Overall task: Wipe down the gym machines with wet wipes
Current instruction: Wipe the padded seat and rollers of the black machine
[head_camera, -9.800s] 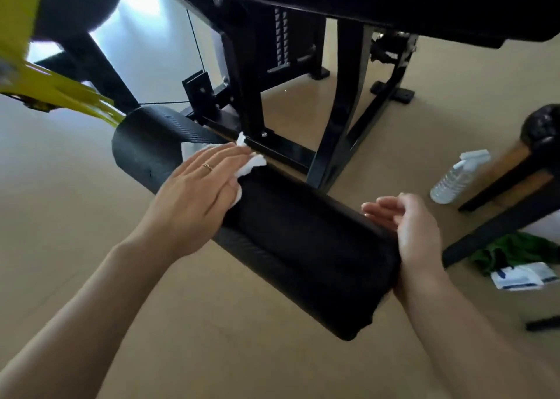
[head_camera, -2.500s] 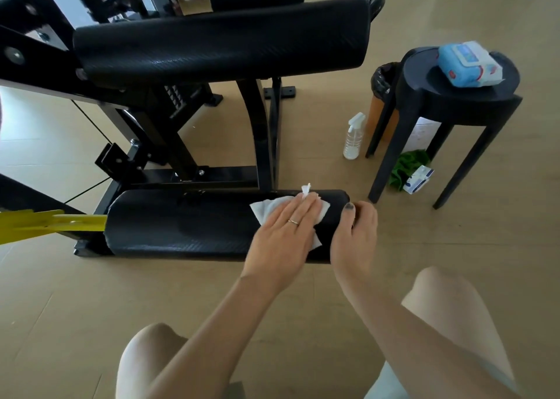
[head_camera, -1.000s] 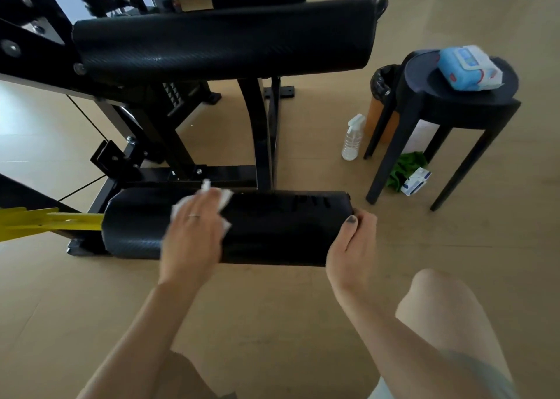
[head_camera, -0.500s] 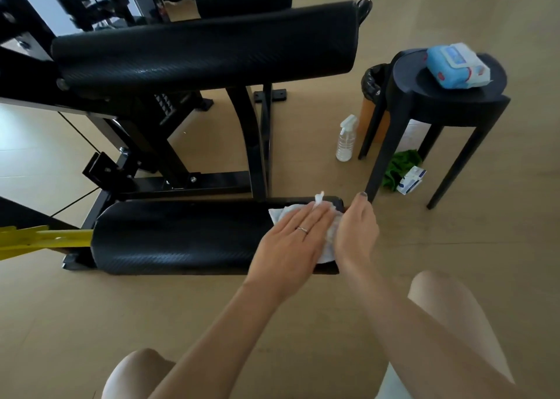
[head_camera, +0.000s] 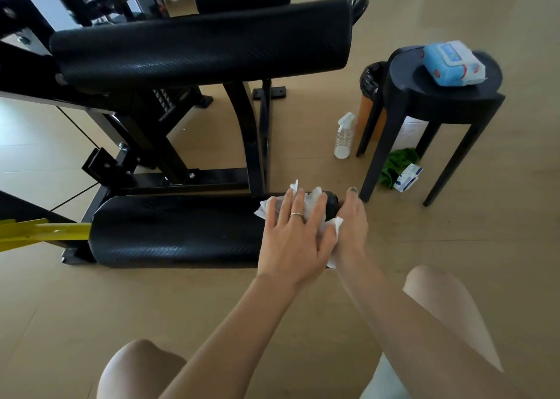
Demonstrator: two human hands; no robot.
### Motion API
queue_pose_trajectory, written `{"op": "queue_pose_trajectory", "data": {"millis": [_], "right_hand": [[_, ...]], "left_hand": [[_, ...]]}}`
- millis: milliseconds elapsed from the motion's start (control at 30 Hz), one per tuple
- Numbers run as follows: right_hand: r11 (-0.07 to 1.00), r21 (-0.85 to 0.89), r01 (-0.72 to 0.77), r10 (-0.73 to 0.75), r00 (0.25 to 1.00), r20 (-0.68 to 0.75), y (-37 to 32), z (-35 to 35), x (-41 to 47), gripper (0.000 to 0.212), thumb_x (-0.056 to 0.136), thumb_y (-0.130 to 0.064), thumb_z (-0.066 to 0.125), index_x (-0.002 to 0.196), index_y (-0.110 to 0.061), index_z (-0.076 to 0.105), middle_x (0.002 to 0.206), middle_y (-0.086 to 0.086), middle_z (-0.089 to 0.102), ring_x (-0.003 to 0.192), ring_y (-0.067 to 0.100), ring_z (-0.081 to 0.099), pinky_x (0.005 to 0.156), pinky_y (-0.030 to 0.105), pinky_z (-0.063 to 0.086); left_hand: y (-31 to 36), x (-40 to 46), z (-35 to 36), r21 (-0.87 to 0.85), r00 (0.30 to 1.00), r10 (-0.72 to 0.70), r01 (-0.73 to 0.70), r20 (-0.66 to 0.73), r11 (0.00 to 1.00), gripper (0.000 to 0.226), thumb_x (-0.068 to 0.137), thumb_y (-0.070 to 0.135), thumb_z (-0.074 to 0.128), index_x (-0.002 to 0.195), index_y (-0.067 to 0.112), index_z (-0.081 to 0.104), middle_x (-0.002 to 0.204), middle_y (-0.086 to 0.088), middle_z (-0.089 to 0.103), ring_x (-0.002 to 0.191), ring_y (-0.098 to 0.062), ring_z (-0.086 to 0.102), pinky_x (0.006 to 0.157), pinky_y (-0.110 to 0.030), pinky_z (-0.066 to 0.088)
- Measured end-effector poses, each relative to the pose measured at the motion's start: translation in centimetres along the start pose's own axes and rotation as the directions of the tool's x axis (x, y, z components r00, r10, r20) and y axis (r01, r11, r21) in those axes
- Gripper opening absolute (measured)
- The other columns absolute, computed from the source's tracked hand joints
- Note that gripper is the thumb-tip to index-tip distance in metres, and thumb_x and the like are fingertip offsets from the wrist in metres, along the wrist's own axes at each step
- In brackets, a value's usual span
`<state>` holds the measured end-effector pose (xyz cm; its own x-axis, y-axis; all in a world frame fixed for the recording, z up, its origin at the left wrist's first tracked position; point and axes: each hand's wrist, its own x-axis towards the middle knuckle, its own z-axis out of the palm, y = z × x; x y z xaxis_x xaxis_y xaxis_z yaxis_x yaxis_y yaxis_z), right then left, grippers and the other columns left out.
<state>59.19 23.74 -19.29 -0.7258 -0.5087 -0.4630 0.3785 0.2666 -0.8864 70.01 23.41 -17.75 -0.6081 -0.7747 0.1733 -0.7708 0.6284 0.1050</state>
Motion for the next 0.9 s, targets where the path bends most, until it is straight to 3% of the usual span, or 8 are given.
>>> {"op": "queue_pose_trajectory", "data": {"millis": [200, 333, 433, 500, 667, 767, 833, 900], "right_hand": [[0.991, -0.100, 0.088, -0.089, 0.996, -0.005, -0.2, -0.3, 0.0, 0.041, 0.104, -0.050, 0.034, 0.086, -0.021, 0.057, 0.091, 0.000, 0.062, 0.091, 0.020, 0.061, 0.082, 0.041, 0.044], [0.978, -0.149, 0.145, -0.147, 0.989, -0.003, -0.2, -0.3, -0.3, 0.038, 0.108, -0.046, 0.031, 0.088, -0.024, 0.055, 0.092, -0.006, 0.058, 0.085, 0.007, 0.054, 0.072, 0.034, 0.036], [0.964, -0.178, 0.199, -0.208, 0.978, -0.031, 0.0, -0.2, -0.8, 0.039, 0.108, -0.044, 0.032, 0.086, -0.022, 0.055, 0.090, -0.003, 0.060, 0.082, 0.009, 0.055, 0.065, 0.027, 0.038], [0.947, -0.207, 0.243, -0.258, 0.965, -0.046, 0.2, -0.1, -0.9, 0.040, 0.108, -0.044, 0.032, 0.085, -0.021, 0.054, 0.089, 0.000, 0.060, 0.081, 0.011, 0.056, 0.065, 0.028, 0.040], [0.934, -0.213, 0.286, -0.303, 0.952, -0.050, 1.0, -0.1, -0.8, 0.038, 0.105, -0.044, 0.033, 0.088, -0.019, 0.056, 0.090, 0.002, 0.062, 0.086, 0.018, 0.060, 0.078, 0.039, 0.050], [0.929, -0.216, 0.300, -0.314, 0.949, -0.035, 1.2, -0.3, -0.7, 0.037, 0.104, -0.043, 0.033, 0.087, -0.019, 0.055, 0.089, 0.003, 0.061, 0.085, 0.019, 0.059, 0.078, 0.040, 0.049], [0.926, -0.227, 0.304, -0.317, 0.948, -0.026, 1.2, -0.4, -0.5, 0.038, 0.106, -0.041, 0.034, 0.086, -0.016, 0.054, 0.088, 0.004, 0.059, 0.083, 0.019, 0.057, 0.075, 0.038, 0.046], [0.927, -0.228, 0.297, -0.311, 0.950, -0.031, 1.1, -0.3, -0.5, 0.039, 0.107, -0.040, 0.034, 0.085, -0.014, 0.053, 0.088, 0.005, 0.059, 0.081, 0.019, 0.056, 0.071, 0.036, 0.044]], "left_hand": [[-2.6, 0.3, 0.1, 0.065, 0.996, 0.085, -0.087, 0.039, 0.994, 0.054, 0.107, 0.029, 0.010, 0.155, 0.015, 0.030, 0.156, -0.008, 0.041, 0.147, -0.022, 0.034, 0.123, -0.041, 0.023], [-10.7, -1.6, -1.9, -0.074, 0.972, -0.231, 0.227, -0.042, 0.971, 0.042, 0.105, 0.016, 0.036, 0.144, 0.023, 0.050, 0.152, 0.000, 0.048, 0.138, -0.018, 0.046, 0.111, -0.037, 0.041], [-15.1, -3.6, -2.9, -0.067, 0.921, -0.380, 0.376, -0.085, 0.924, 0.045, 0.102, 0.015, 0.036, 0.144, 0.011, 0.052, 0.151, -0.007, 0.051, 0.142, -0.022, 0.043, 0.118, -0.041, 0.036], [-13.2, -3.1, -2.2, -0.058, 0.928, -0.358, 0.354, -0.100, 0.933, 0.047, 0.101, 0.015, 0.038, 0.146, 0.005, 0.047, 0.152, -0.014, 0.048, 0.144, -0.025, 0.041, 0.121, -0.040, 0.031], [-3.3, -0.9, 0.6, -0.060, 0.994, -0.089, 0.085, -0.069, 0.995, 0.057, 0.107, 0.043, 0.028, 0.153, 0.010, 0.040, 0.159, -0.006, 0.040, 0.151, -0.018, 0.029, 0.126, -0.038, 0.021], [-4.3, -1.1, 0.2, -0.021, 0.997, -0.014, 0.013, -0.075, 1.000, 0.051, 0.110, 0.036, 0.030, 0.153, 0.012, 0.040, 0.159, -0.005, 0.042, 0.150, -0.017, 0.032, 0.126, -0.035, 0.019], [-7.8, -2.1, -0.6, -0.036, 0.997, -0.052, 0.050, -0.064, 0.998, 0.046, 0.109, 0.030, 0.033, 0.154, 0.020, 0.038, 0.159, 0.000, 0.041, 0.147, -0.015, 0.035, 0.123, -0.036, 0.028], [-13.1, -3.8, -1.6, -0.053, 0.973, -0.215, 0.211, -0.088, 0.976, 0.044, 0.109, 0.025, 0.033, 0.153, 0.024, 0.039, 0.158, 0.001, 0.040, 0.144, -0.019, 0.039, 0.114, -0.042, 0.041]]}}
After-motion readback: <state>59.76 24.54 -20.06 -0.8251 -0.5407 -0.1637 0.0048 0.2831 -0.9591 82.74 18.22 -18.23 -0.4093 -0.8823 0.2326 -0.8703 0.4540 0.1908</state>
